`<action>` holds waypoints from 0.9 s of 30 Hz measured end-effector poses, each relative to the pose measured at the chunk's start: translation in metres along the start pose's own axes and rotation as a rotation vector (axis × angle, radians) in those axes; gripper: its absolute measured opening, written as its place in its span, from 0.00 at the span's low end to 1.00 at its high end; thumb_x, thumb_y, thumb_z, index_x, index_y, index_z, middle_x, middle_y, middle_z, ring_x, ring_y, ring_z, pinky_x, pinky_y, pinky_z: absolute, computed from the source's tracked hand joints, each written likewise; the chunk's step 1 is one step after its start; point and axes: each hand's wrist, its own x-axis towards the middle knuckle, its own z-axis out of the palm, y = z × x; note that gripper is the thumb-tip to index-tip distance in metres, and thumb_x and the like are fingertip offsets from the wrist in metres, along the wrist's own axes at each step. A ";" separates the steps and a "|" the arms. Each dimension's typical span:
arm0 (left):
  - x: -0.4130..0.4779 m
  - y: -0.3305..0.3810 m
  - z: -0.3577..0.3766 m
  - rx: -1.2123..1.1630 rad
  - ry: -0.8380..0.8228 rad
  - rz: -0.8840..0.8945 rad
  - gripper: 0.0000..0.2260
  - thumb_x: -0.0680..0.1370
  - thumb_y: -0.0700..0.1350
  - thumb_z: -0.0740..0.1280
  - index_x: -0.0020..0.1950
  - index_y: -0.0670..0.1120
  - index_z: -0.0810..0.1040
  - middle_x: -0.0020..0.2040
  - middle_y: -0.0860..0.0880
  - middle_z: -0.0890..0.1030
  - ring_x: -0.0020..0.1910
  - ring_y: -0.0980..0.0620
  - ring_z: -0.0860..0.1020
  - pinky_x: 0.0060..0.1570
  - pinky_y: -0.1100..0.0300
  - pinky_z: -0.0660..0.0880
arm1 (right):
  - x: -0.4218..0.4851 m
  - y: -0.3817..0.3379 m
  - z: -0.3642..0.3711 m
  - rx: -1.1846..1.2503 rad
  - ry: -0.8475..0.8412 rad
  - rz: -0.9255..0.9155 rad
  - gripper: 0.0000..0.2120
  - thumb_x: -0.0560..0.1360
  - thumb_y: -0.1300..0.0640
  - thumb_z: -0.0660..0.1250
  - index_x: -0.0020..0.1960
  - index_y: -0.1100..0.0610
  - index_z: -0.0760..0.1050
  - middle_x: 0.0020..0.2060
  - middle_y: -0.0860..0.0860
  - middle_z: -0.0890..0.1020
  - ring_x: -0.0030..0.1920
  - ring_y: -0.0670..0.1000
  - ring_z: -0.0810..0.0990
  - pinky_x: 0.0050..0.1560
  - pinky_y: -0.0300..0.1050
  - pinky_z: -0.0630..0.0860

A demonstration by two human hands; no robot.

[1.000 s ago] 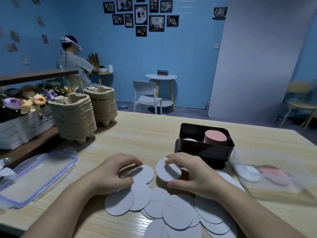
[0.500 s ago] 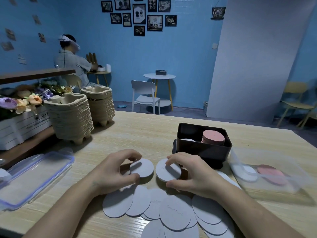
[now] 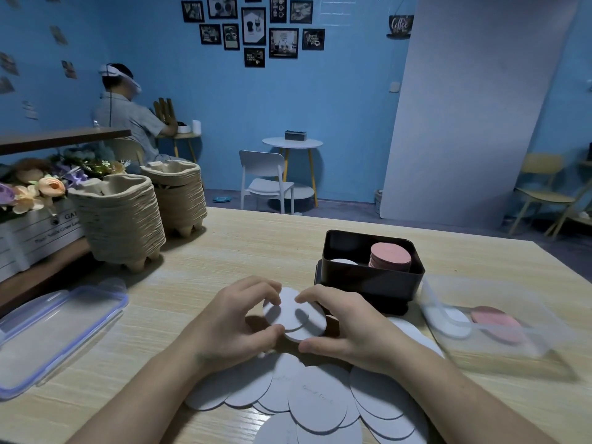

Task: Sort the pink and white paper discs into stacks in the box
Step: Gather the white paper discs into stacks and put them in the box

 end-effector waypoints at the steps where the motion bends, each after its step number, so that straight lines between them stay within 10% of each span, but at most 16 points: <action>1: -0.001 0.001 0.001 0.014 0.004 0.017 0.12 0.73 0.53 0.75 0.52 0.50 0.80 0.62 0.56 0.81 0.65 0.62 0.78 0.61 0.62 0.75 | 0.001 0.000 0.001 -0.008 -0.001 -0.010 0.26 0.73 0.39 0.76 0.68 0.42 0.73 0.60 0.37 0.79 0.61 0.41 0.77 0.63 0.43 0.75; 27: -0.005 0.003 0.010 -0.064 0.005 0.059 0.13 0.76 0.59 0.74 0.54 0.53 0.80 0.63 0.55 0.83 0.69 0.63 0.76 0.62 0.58 0.77 | 0.006 0.000 0.008 0.123 0.093 -0.114 0.18 0.71 0.44 0.80 0.52 0.50 0.77 0.60 0.43 0.82 0.64 0.46 0.80 0.60 0.45 0.76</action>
